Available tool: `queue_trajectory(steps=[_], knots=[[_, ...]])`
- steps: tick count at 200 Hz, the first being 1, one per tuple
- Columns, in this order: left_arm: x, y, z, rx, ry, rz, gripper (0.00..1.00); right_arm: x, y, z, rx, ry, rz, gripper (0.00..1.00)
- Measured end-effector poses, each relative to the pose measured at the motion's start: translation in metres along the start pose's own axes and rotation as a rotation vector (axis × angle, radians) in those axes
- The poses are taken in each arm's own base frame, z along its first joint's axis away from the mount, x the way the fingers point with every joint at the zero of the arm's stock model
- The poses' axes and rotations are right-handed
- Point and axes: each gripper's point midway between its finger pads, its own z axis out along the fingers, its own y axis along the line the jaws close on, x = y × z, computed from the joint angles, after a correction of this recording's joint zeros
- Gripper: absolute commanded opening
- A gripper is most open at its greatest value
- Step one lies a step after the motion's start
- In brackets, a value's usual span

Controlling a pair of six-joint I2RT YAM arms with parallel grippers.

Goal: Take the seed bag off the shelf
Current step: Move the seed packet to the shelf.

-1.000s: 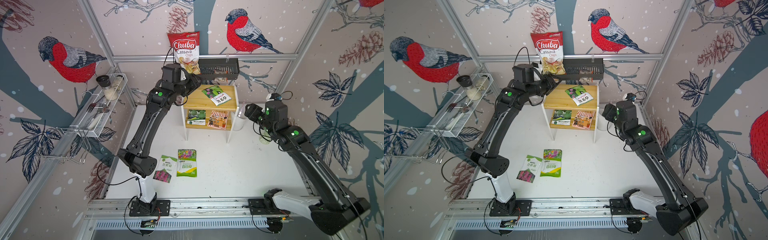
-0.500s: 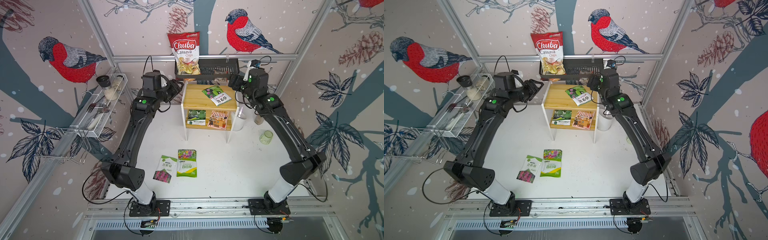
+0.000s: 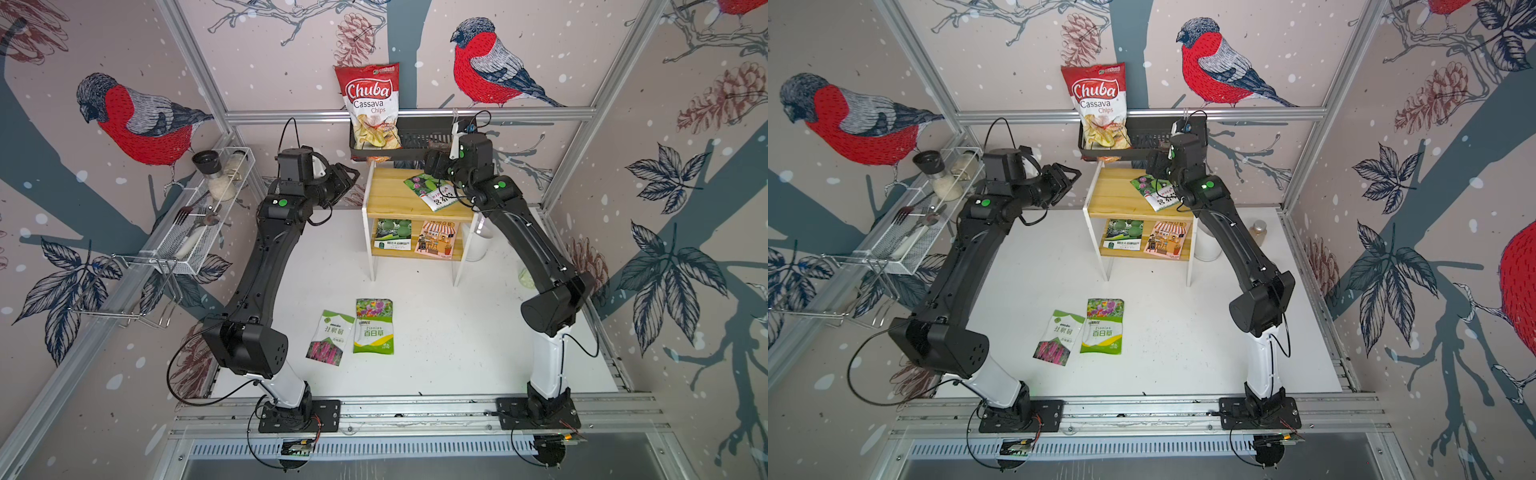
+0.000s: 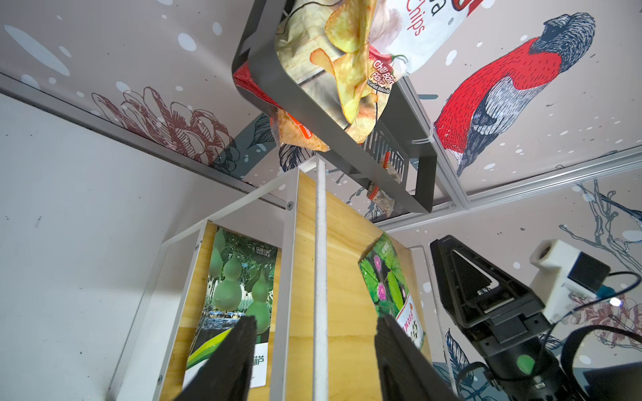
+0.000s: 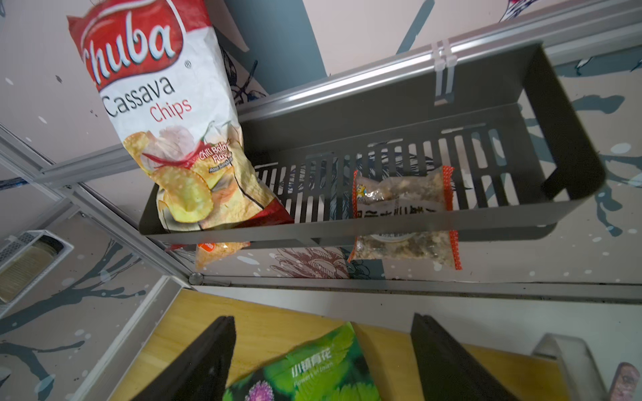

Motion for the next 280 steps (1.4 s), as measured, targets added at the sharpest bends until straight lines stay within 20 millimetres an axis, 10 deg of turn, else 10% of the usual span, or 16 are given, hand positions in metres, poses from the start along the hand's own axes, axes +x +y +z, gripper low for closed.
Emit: queue_trajectory(steps=[117,189,229,280], knots=[[0.015,0.031,-0.001,-0.062,0.040,-0.040,0.59,0.049,0.036,0.016,-0.091,0.105,-0.060,0.85],[0.009,-0.005,-0.007,0.000,0.019,0.000,0.59,0.056,0.053,0.000,-0.149,0.159,-0.062,0.85],[0.027,-0.047,0.002,0.070,0.049,0.056,0.59,0.038,0.058,-0.017,-0.170,0.142,-0.035,0.86],[0.029,-0.044,0.010,0.046,0.046,0.056,0.59,-0.009,0.062,-0.059,-0.187,0.040,-0.007,0.68]])
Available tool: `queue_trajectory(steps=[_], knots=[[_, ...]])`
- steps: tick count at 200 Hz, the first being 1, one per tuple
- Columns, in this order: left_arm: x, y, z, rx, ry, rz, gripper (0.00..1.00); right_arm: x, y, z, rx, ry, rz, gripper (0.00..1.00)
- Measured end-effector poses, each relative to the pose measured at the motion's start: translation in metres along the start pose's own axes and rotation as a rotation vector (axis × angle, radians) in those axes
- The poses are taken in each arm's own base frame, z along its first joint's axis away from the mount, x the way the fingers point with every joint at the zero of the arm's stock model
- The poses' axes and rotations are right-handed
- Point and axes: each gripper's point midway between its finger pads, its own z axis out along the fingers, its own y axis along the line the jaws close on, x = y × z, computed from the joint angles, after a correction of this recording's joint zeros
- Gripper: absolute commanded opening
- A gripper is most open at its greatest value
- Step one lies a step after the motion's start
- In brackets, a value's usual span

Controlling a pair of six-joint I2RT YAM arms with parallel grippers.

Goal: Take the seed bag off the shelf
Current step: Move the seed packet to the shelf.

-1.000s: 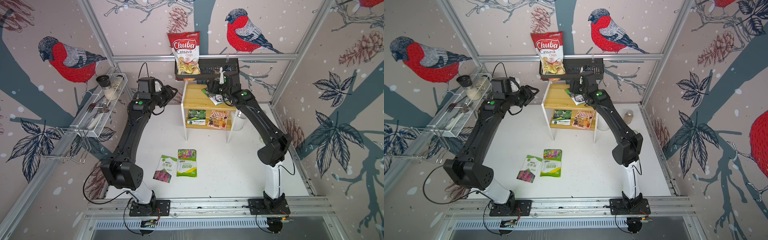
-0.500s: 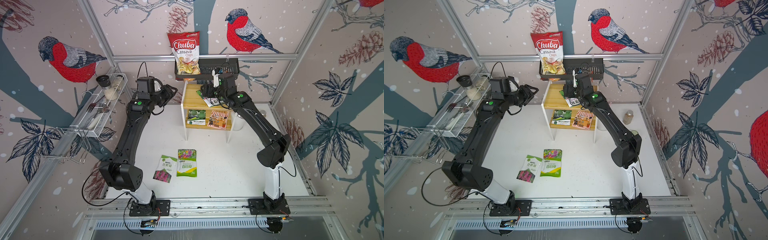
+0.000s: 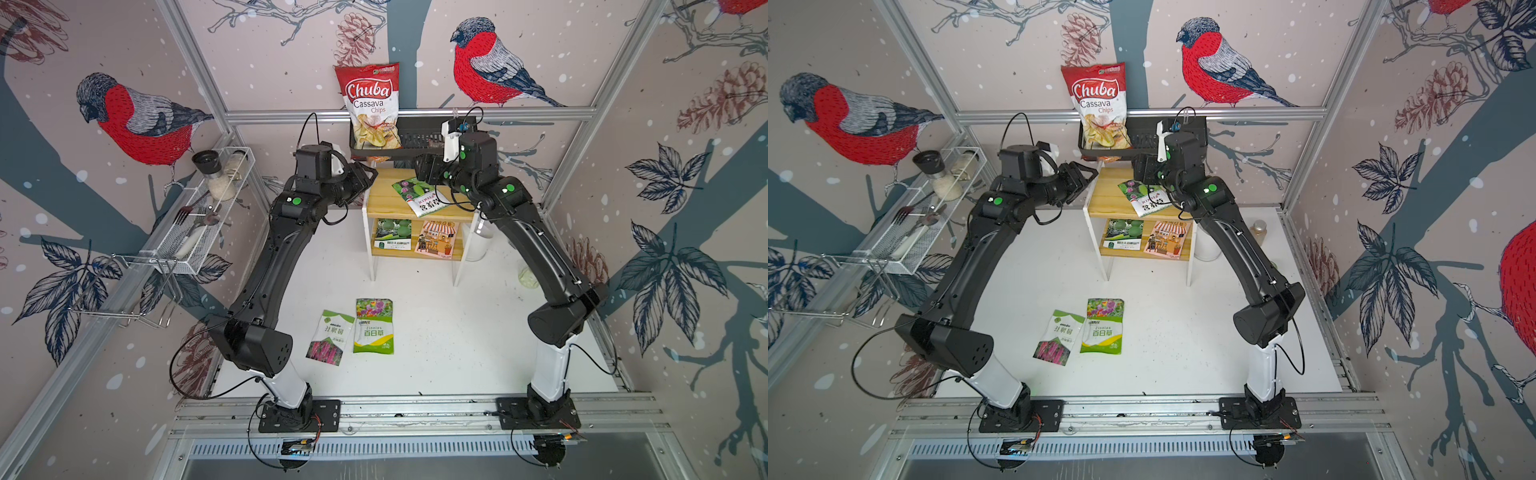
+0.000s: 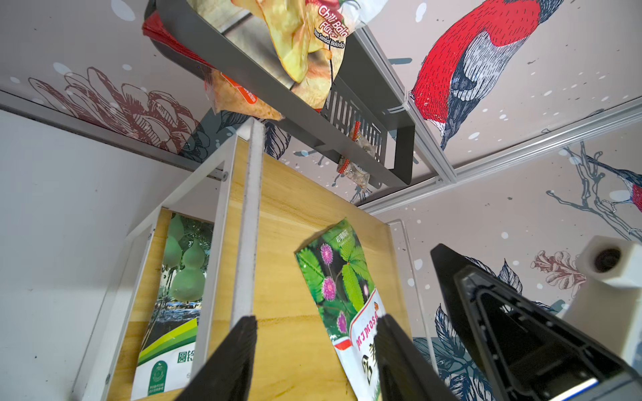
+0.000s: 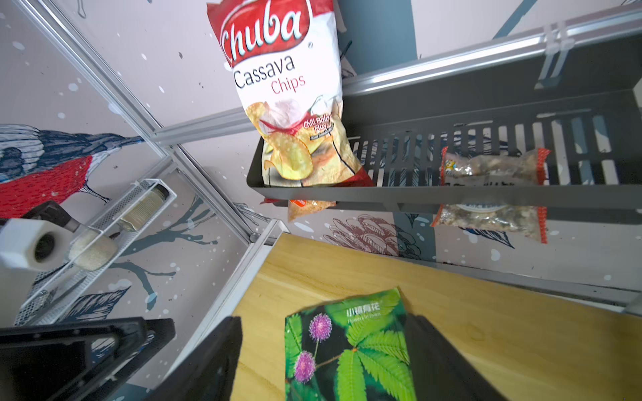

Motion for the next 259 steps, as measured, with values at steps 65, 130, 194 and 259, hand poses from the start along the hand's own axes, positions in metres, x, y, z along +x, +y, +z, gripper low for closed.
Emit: queue_trajectory(steps=[65,130,194,259], knots=[[0.000,0.002,0.002,-0.010,0.006,-0.004,0.59,0.064,0.041,0.007,-0.101,0.168,0.067,0.66],[0.011,0.015,-0.001,-0.041,0.027,-0.013,0.59,0.101,0.044,0.018,-0.100,0.262,0.084,0.66],[0.012,0.019,-0.003,-0.050,0.021,-0.015,0.59,0.090,0.004,0.001,-0.034,0.239,0.110,0.67],[0.009,0.018,0.000,-0.046,0.017,-0.023,0.59,0.008,0.019,-0.008,-0.101,0.090,0.123,0.65]])
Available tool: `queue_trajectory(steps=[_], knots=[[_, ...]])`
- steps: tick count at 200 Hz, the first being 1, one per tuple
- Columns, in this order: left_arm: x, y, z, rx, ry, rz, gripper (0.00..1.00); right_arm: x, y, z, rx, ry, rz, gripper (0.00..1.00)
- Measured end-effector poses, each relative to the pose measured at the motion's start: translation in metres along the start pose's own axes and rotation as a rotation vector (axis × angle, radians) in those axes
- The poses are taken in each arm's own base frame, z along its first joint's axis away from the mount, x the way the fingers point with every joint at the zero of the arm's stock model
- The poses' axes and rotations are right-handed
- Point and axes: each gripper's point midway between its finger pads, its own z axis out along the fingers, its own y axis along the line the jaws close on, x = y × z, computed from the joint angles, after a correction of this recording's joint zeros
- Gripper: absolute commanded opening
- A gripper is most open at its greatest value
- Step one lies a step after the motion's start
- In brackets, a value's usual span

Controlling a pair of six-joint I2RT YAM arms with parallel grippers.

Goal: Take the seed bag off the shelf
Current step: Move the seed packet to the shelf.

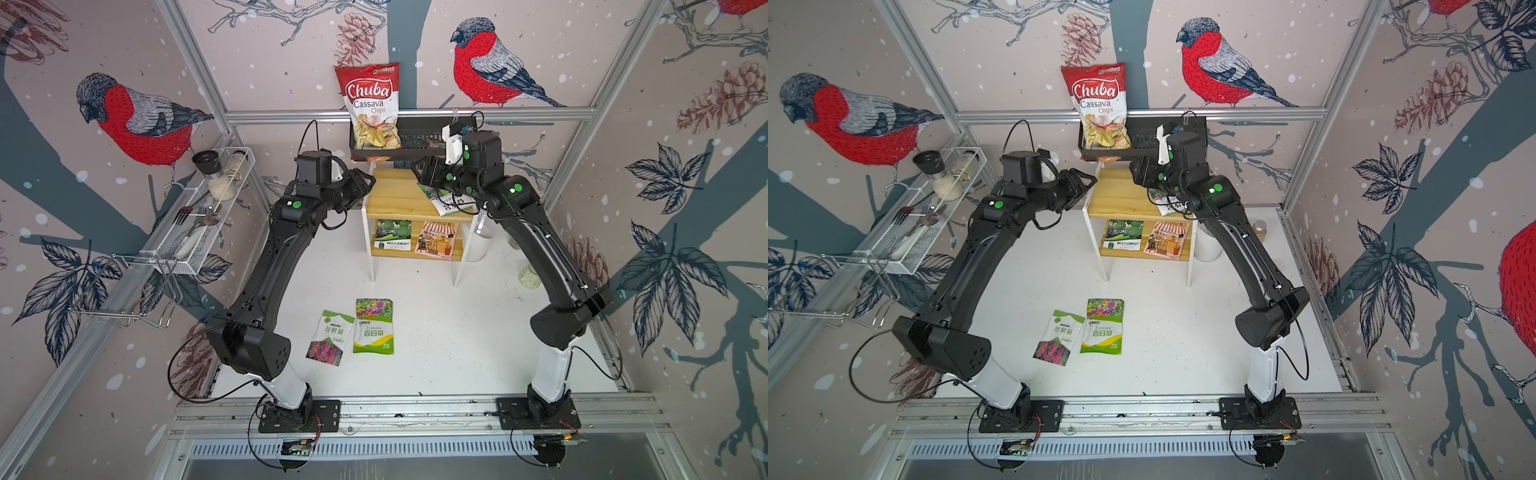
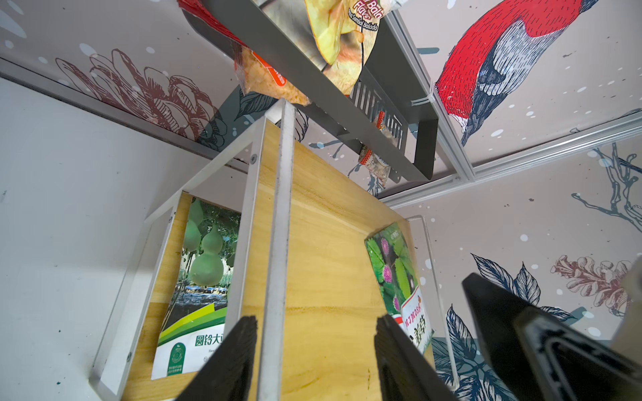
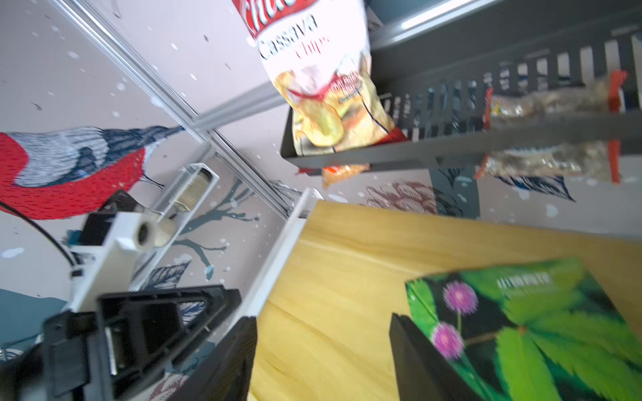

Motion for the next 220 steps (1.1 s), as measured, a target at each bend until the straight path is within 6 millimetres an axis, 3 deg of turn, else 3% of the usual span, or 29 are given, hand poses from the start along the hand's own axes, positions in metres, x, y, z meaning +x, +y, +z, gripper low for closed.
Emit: queue_trajectory(steps=[17,53,78,111,146,220], knots=[[-0.002,-0.002,0.001,0.004,-0.003,0.004,0.59,-0.003,-0.014,0.011,0.023,-0.005,0.011,0.63],[-0.005,-0.005,-0.002,0.008,-0.009,0.025,0.59,0.015,-0.072,0.031,0.172,0.055,0.059,0.63],[-0.005,-0.003,0.000,0.002,-0.006,0.027,0.59,0.018,-0.088,0.033,0.225,0.061,0.064,0.63],[-0.010,0.002,0.003,-0.006,-0.008,0.023,0.59,0.036,-0.082,0.047,0.221,0.099,0.046,0.63],[-0.016,0.005,0.006,-0.015,-0.007,0.022,0.59,0.051,-0.052,0.064,0.151,0.115,-0.016,0.63],[-0.012,0.008,0.006,-0.019,0.001,0.031,0.59,0.066,-0.025,0.067,0.062,0.153,-0.057,0.63]])
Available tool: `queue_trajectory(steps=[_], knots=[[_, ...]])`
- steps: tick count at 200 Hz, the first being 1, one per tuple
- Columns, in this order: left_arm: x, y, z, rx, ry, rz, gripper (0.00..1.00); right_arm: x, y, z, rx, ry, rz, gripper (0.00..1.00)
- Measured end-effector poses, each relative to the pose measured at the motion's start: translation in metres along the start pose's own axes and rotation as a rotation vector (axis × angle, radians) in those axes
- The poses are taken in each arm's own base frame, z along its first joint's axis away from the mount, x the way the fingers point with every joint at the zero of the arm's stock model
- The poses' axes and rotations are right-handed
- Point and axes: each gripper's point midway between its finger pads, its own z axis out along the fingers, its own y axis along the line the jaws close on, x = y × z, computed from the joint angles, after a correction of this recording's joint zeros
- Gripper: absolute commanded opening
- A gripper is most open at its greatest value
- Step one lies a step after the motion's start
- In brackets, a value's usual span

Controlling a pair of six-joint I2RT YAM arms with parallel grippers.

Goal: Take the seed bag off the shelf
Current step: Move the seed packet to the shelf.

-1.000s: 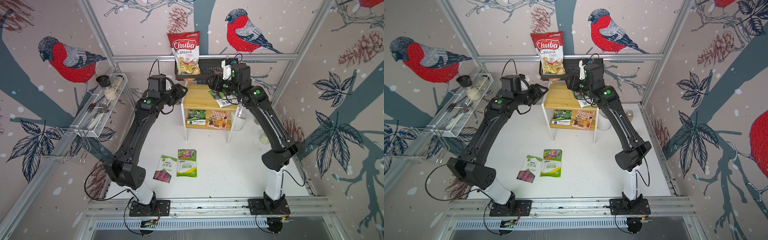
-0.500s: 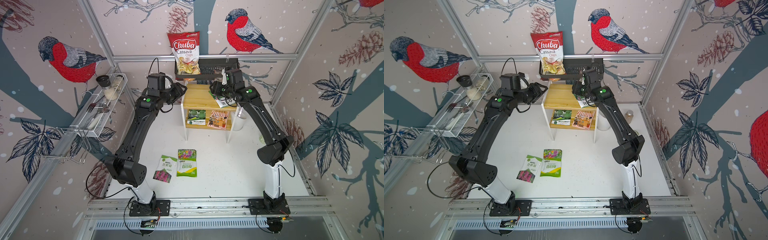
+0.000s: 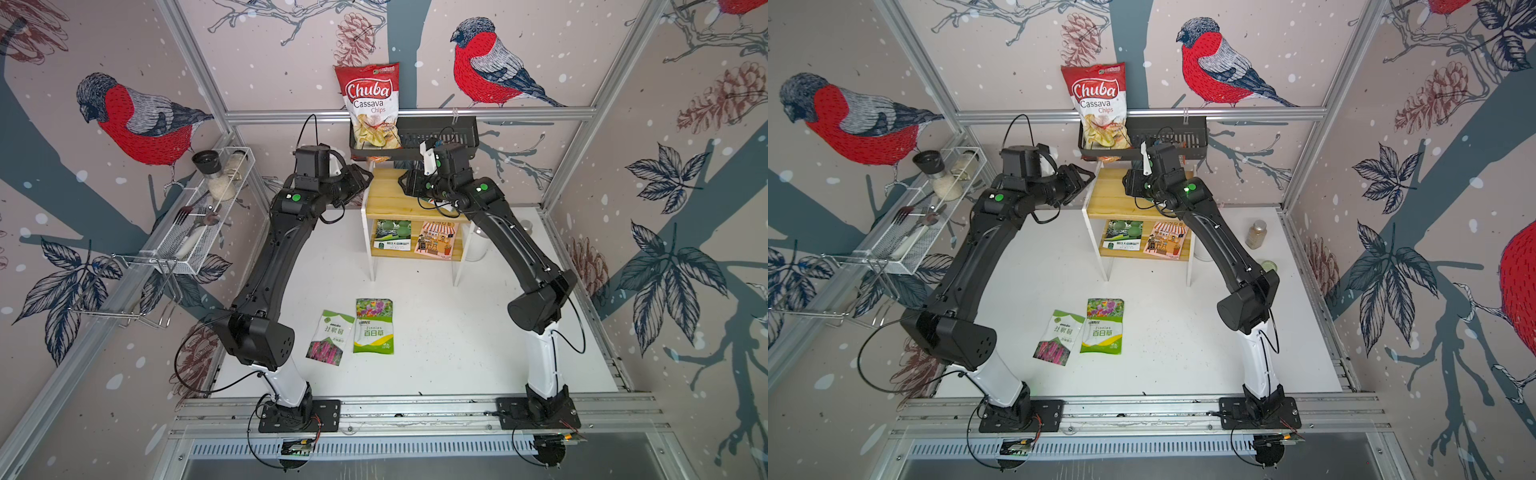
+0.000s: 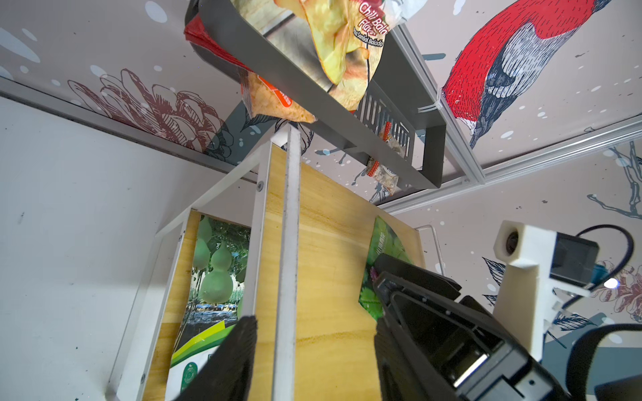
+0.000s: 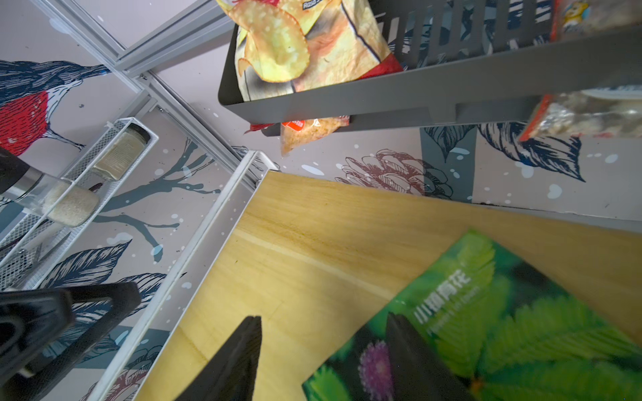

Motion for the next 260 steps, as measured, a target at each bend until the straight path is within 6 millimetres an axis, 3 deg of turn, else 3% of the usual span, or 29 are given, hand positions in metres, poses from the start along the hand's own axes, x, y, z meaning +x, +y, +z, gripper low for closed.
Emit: queue_trajectory(steps=[49,95,116,149,165,178,192,208,233,260], knots=[[0.008,0.002,-0.005,-0.007,0.009,-0.005,0.59,0.026,0.025,-0.013,-0.056,0.044,-0.043,0.64],[0.017,-0.002,-0.009,-0.001,0.015,-0.013,0.59,0.028,0.029,-0.027,-0.061,0.056,-0.044,0.67],[0.018,-0.013,-0.009,0.004,0.009,0.005,0.59,0.022,0.025,-0.039,-0.054,0.069,-0.031,0.77],[0.012,-0.048,-0.011,0.054,-0.022,0.086,0.59,-0.014,0.018,-0.063,-0.051,-0.014,0.016,0.86],[0.014,-0.051,-0.009,0.049,-0.022,0.094,0.59,-0.021,0.017,-0.074,-0.060,-0.031,0.047,0.89],[0.015,-0.049,-0.007,0.042,-0.018,0.093,0.59,-0.025,0.014,-0.083,-0.065,-0.042,0.081,0.99],[0.014,-0.048,-0.006,0.028,-0.027,0.094,0.59,-0.025,0.009,-0.095,-0.055,-0.050,0.123,1.00],[0.015,-0.052,-0.006,0.034,-0.024,0.097,0.59,-0.017,0.004,-0.110,-0.041,-0.059,0.191,1.00],[0.015,-0.052,-0.006,0.029,-0.023,0.102,0.60,0.017,-0.006,-0.135,-0.025,-0.053,0.346,1.00],[0.009,-0.056,-0.010,0.017,-0.042,0.121,0.60,0.047,-0.013,-0.149,-0.005,-0.063,0.482,1.00]])
